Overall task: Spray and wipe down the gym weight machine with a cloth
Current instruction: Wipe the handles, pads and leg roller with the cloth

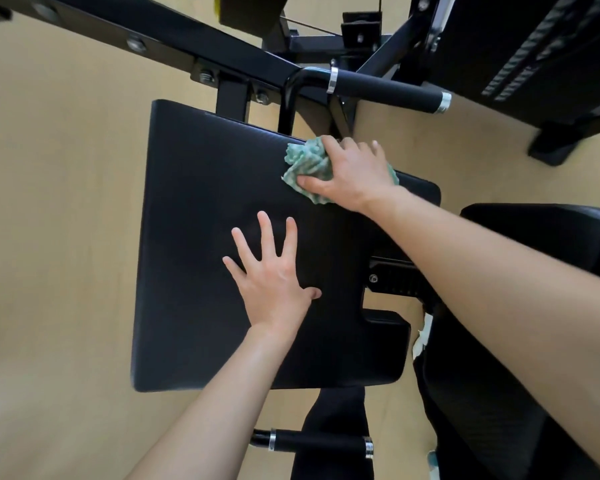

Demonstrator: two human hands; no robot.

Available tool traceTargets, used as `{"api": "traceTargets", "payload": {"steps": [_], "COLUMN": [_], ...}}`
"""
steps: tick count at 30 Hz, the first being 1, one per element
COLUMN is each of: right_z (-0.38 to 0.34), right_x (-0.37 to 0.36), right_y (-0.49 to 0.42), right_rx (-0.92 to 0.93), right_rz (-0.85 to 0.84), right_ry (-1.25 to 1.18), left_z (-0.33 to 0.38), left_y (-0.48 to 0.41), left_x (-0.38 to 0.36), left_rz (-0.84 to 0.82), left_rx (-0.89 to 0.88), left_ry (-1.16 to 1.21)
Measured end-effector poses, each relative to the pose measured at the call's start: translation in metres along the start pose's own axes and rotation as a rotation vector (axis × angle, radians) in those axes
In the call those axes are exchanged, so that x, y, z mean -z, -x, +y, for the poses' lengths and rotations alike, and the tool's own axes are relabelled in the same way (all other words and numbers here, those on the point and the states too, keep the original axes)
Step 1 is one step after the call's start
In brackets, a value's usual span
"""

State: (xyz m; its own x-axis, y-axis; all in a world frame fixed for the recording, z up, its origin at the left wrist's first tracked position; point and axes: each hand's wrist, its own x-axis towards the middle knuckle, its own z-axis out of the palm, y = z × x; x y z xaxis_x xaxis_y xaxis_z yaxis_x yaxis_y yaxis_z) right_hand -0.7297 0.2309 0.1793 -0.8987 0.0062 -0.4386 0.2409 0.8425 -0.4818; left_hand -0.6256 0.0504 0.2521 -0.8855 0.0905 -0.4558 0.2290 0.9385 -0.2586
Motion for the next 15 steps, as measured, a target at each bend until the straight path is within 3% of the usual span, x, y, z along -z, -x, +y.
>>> {"api": "traceTargets", "payload": {"steps": [3,5,10,15], "right_z": [0.008,0.022,0.058,0.035], "right_x": [0.009,0.003,-0.031,-0.066], "right_y": [-0.006,0.004,0.056,0.093], "right_rx": [0.016,-0.068,-0.443,-0.789], "right_rz": [-0.029,0.031,0.173,0.214], "right_ry": [-0.011,-0.008,-0.119,-0.449], "left_z": [0.0,0.0,0.003,0.003], "left_y": [-0.001,-0.001,-0.002,-0.001], "left_x": [0.001,0.002,0.004,0.003], "left_rz": [0.005,0.004,-0.01,-0.002], "left_rx": [0.004,0.008,0.012,0.002], "left_ry": [-0.024,-0.031,-0.029,-0.023]}}
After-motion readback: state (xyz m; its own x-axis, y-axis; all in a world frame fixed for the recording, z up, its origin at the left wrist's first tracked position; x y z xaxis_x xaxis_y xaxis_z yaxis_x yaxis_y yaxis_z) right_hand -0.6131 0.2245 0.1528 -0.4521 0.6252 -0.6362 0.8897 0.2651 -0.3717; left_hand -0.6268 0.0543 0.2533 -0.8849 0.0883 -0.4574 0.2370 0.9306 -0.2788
